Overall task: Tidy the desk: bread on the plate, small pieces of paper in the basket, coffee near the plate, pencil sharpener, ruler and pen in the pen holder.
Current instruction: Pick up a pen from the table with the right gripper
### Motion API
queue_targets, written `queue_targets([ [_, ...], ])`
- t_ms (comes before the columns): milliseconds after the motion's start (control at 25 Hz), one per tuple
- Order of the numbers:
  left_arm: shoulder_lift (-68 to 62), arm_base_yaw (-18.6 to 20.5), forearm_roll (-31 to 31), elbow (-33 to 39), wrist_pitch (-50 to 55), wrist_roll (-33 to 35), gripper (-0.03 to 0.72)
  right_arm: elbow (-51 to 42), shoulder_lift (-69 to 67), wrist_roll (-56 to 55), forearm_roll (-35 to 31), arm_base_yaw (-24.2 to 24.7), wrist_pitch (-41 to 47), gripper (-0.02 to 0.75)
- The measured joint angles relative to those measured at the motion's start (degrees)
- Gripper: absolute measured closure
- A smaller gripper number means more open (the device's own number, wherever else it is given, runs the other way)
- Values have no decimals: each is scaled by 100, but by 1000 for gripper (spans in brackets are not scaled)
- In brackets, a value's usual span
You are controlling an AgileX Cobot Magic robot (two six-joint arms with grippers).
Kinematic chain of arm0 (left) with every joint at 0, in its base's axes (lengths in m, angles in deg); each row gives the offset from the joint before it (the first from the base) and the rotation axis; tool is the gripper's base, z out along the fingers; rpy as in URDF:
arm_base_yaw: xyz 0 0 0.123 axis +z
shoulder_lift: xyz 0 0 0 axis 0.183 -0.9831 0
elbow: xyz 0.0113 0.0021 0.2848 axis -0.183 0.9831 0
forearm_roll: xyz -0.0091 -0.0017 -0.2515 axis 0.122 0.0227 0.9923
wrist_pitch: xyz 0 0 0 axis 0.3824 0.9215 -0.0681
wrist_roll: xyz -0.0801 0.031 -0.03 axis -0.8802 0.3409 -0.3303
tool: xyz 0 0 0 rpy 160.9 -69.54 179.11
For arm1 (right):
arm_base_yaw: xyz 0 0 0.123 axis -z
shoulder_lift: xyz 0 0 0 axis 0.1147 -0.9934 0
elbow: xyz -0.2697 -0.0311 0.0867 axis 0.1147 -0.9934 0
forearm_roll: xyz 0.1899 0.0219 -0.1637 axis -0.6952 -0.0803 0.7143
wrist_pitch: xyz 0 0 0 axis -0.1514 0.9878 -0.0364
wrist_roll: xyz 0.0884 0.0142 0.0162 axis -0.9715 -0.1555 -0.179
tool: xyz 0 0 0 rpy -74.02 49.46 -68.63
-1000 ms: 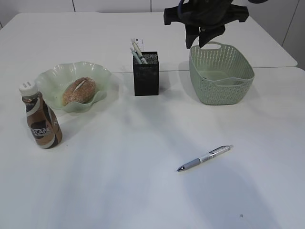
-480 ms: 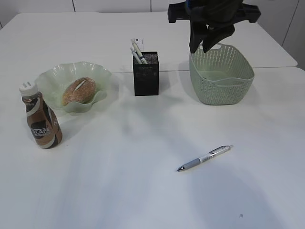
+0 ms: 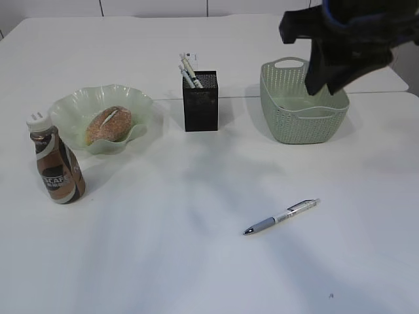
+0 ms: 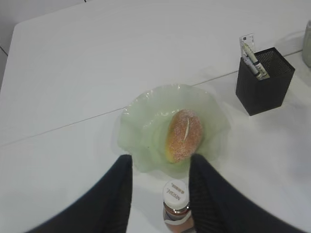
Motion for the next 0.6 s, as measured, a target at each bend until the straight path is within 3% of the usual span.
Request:
queue_targets([
  [280,0,0,253,0,22,0,413,-1258,871,-397,-461,0,12,515],
  [600,0,0,585,0,520,0,413,-1921,882,-827,-482,0,-75,515],
])
